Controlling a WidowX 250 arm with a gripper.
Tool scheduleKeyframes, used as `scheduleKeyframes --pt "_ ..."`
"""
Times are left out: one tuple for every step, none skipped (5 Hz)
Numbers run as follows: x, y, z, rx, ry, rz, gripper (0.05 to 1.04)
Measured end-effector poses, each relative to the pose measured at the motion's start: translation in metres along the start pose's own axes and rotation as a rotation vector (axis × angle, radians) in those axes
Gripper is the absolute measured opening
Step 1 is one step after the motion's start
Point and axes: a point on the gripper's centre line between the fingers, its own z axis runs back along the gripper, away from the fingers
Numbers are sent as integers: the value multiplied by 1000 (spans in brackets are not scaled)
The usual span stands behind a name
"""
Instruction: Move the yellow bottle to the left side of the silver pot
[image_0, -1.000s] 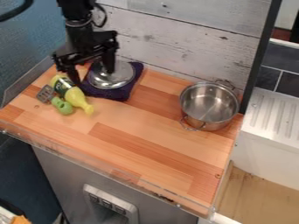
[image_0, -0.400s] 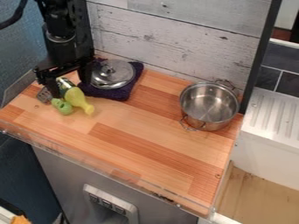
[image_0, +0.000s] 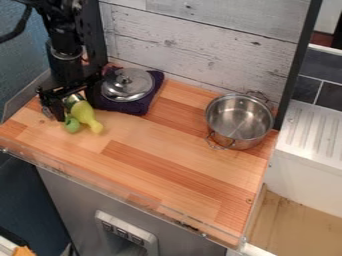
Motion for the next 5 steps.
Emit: scheduleKeyframes --pt "2 -3 -7 0 -7 6 956" --pt "2 -10 -7 -1 -18 4 685" --pt "3 -12 -6 6 -34 -9 592" --pt "3 -12 -6 2 -34 -9 592" --pt "-2 -13 -6 -12 -9 -55 592"
